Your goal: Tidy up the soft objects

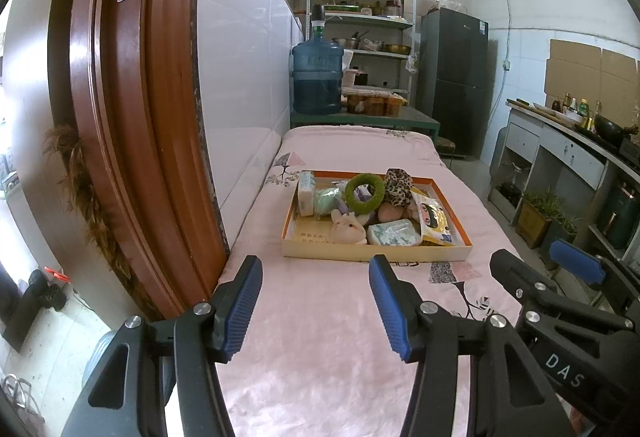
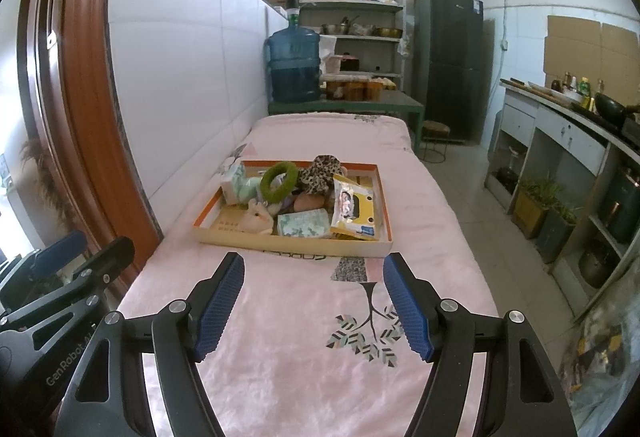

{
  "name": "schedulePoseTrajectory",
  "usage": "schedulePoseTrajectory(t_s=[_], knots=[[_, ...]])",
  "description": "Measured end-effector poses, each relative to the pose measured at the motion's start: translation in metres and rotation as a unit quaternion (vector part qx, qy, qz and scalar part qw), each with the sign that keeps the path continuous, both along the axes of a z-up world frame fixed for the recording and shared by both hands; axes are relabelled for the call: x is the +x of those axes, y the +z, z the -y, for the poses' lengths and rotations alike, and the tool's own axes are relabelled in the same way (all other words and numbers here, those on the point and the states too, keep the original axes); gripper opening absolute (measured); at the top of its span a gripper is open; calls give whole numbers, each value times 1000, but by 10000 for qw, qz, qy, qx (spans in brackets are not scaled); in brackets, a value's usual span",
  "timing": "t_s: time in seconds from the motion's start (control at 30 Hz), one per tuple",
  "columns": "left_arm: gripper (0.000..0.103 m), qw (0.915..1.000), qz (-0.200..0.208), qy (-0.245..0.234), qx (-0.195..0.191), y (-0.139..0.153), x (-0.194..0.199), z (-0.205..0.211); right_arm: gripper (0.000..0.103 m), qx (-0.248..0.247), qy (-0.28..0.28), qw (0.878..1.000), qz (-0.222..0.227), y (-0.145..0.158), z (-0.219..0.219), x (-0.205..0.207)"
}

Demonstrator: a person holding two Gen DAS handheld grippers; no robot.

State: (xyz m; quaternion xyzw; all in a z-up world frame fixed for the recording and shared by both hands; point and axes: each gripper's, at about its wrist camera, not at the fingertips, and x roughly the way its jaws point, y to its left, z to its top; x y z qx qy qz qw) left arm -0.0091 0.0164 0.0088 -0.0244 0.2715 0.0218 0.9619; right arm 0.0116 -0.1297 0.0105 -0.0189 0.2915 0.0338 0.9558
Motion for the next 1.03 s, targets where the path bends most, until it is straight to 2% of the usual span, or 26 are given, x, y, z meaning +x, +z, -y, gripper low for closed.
schedulePoseTrajectory(t_s=[1.03], knots=[[55, 10000, 0, 36, -19, -6, 1, -7, 74, 18, 14, 10000, -19, -2, 0, 3]])
